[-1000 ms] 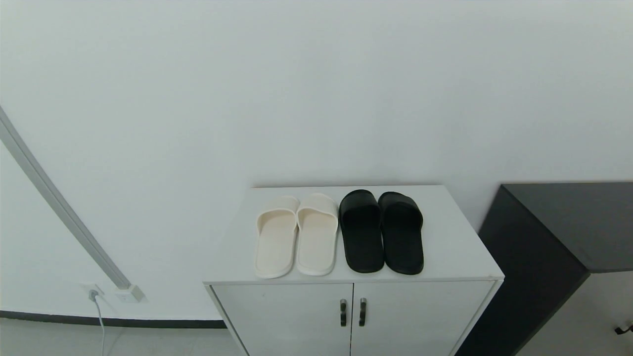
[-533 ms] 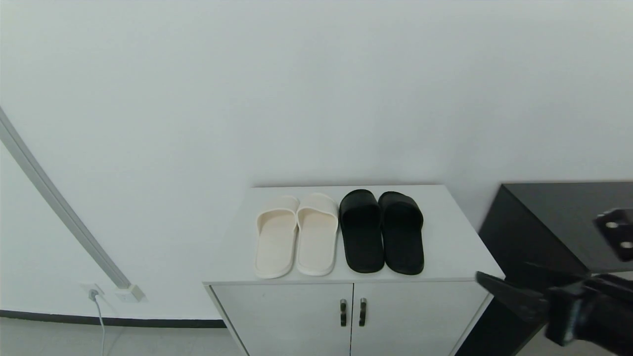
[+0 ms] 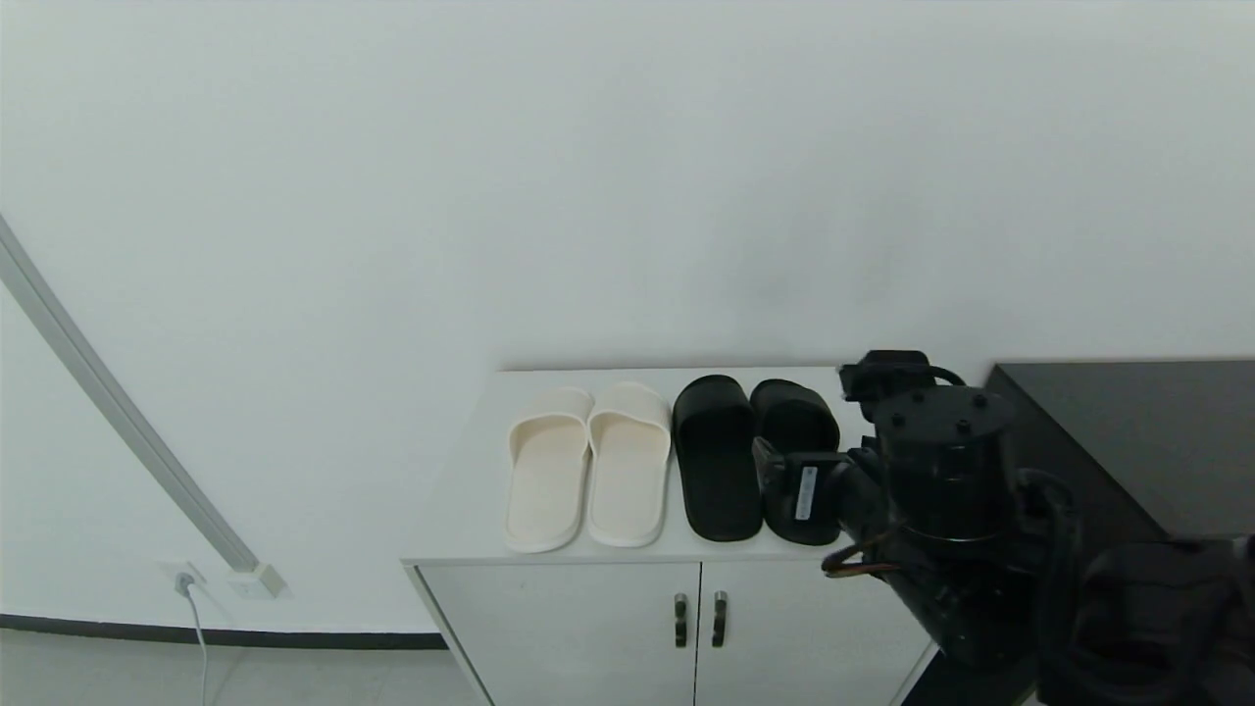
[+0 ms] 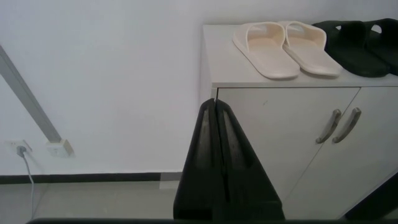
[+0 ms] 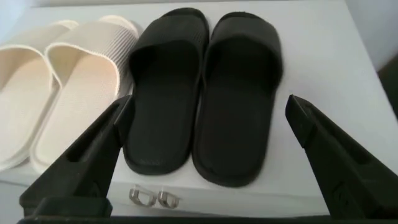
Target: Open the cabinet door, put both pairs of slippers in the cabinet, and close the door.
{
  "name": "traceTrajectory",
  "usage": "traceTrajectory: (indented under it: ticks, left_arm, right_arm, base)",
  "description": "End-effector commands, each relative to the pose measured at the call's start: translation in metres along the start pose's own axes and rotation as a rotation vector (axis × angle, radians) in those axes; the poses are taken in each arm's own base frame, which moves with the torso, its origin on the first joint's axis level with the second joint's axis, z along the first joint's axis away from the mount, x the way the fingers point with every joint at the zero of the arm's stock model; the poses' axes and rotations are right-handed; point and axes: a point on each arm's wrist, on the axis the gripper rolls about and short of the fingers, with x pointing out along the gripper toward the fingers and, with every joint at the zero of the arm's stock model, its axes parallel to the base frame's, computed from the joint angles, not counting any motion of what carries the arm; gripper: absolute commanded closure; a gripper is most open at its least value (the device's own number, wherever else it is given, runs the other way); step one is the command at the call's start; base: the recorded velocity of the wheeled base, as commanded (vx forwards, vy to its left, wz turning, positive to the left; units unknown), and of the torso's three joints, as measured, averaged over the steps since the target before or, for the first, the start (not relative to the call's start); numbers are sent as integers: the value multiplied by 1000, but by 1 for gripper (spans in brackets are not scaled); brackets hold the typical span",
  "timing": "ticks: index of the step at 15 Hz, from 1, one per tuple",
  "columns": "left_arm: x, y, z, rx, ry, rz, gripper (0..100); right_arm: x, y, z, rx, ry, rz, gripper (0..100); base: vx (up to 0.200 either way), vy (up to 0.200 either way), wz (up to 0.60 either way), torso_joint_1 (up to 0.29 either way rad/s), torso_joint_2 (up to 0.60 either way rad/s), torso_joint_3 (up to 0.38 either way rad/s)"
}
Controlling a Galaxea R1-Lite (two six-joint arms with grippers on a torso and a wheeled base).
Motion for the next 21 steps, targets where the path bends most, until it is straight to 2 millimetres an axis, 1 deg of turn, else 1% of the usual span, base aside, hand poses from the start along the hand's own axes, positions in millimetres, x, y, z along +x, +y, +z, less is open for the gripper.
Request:
traceTrajectory:
  ticks: [1, 4, 8, 12, 15, 16, 17, 18, 21]
  left_arm:
    - [0, 0, 0, 0, 1, 0, 100]
    - [0, 0, 0, -2, 0, 2, 100]
    - [0, 0, 0, -2, 0, 2, 100]
    - [0, 0, 0, -2, 1, 2, 100]
    - [0, 0, 0, -2, 0, 2, 100]
    - [0, 0, 0, -3, 1, 2, 100]
    - [0, 0, 0, -2, 1, 2, 100]
    - [0, 0, 0, -3, 1, 2, 100]
    - [0, 0, 0, -3, 1, 3, 100]
  right_arm:
    - [33, 22, -25, -61, 30, -43, 0]
    - [57, 26, -40, -84, 44, -91, 0]
    - [90, 22, -41, -75, 5, -132, 0]
    - [117, 29, -50, -84, -11, -144, 0]
    - [137, 23, -51, -88, -22, -172, 0]
    - [139, 24, -50, -85, -27, -174, 0]
    - [150, 22, -50, -84, -30, -171, 0]
    - [157, 19, -51, -89, -32, -179, 0]
    - [172, 16, -46, -64, -60, -196, 0]
  base:
    - [0, 0, 0, 0, 0, 0]
    - [0, 0, 0, 0, 0, 0]
    - [0, 0, 0, 0, 0, 0]
    - [0, 0, 0, 0, 0, 0]
    - [0, 0, 0, 0, 0, 0]
    - [0, 0, 0, 0, 0, 0]
    - [0, 0, 0, 0, 0, 0]
    - [0, 0, 0, 0, 0, 0]
    - [0, 0, 0, 0, 0, 0]
